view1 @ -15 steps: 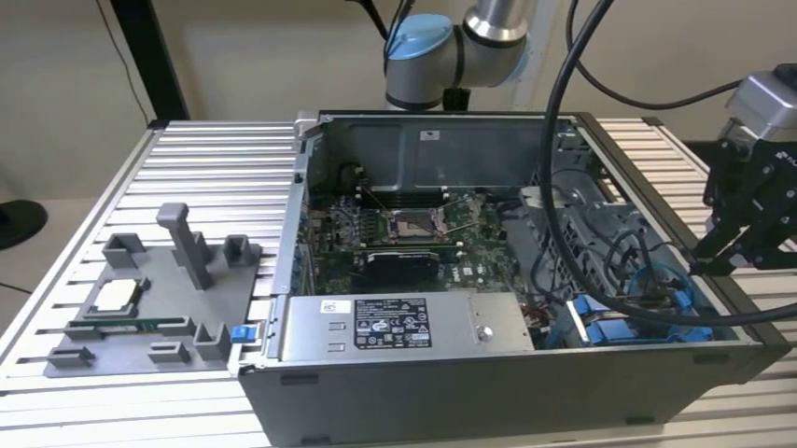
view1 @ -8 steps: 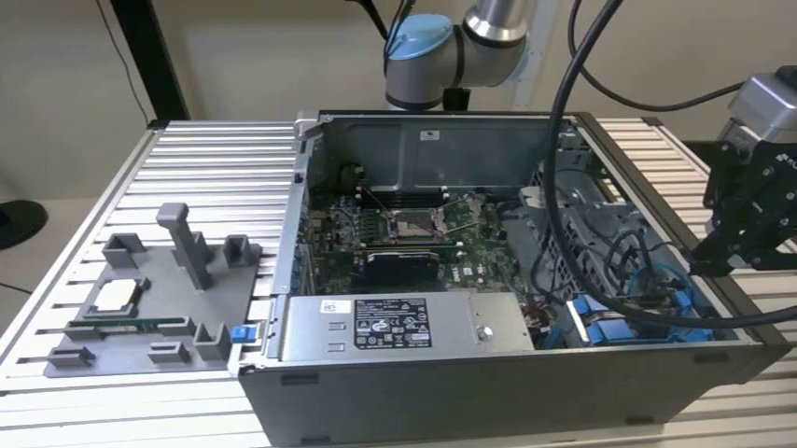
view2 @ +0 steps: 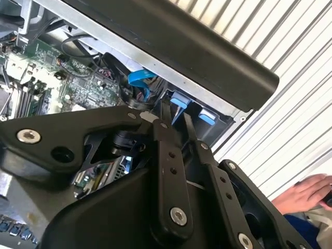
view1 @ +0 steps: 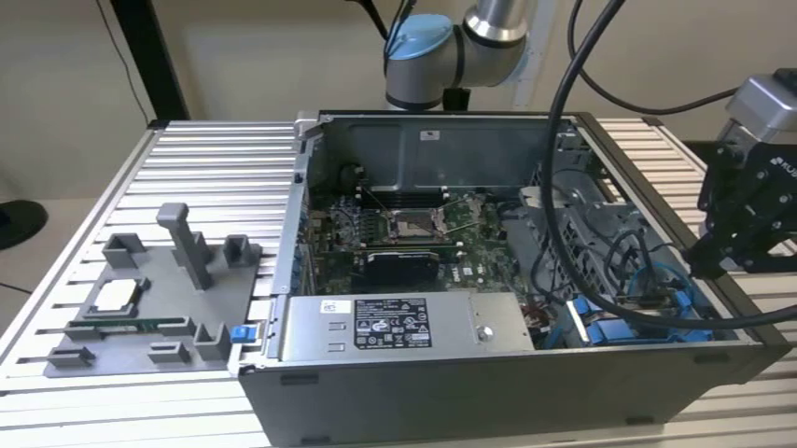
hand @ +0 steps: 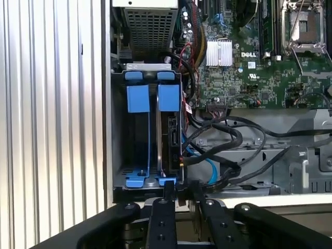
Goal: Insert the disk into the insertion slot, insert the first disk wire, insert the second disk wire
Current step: 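Insert the second disk wire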
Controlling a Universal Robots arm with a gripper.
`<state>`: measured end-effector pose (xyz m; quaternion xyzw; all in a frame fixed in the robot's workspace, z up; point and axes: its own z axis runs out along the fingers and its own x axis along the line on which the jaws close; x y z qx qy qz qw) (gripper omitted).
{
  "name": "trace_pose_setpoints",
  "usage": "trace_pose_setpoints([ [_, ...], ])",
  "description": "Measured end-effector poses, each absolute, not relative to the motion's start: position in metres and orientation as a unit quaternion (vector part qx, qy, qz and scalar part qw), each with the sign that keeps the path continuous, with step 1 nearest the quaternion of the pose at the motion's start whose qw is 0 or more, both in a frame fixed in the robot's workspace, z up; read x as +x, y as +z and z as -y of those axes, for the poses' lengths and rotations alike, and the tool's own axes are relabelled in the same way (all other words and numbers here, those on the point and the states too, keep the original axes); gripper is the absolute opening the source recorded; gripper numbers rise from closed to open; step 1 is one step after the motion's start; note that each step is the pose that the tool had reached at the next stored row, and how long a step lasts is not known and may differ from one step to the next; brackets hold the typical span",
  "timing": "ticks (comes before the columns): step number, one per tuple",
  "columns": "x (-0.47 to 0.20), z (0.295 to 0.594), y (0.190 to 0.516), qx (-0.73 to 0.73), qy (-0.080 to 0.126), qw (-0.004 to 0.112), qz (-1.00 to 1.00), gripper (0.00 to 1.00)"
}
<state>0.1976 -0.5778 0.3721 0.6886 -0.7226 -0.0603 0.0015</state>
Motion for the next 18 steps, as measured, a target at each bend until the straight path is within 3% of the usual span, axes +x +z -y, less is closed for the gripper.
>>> trace_pose_setpoints([
  [3, 0.1976, 0.5778, 0.3713, 0.687, -0.063, 0.004, 0.724, 1.00],
  [4, 0.1976, 0.5778, 0.3710, 0.687, -0.063, 0.004, 0.724, 0.00],
  [15, 0.1976, 0.5778, 0.3702, 0.686, -0.065, 0.007, 0.724, 0.00],
  [16, 0.1977, 0.5778, 0.3702, 0.686, -0.065, 0.007, 0.724, 1.00],
  [18, 0.1976, 0.5778, 0.3702, 0.686, -0.065, 0.007, 0.724, 1.00],
])
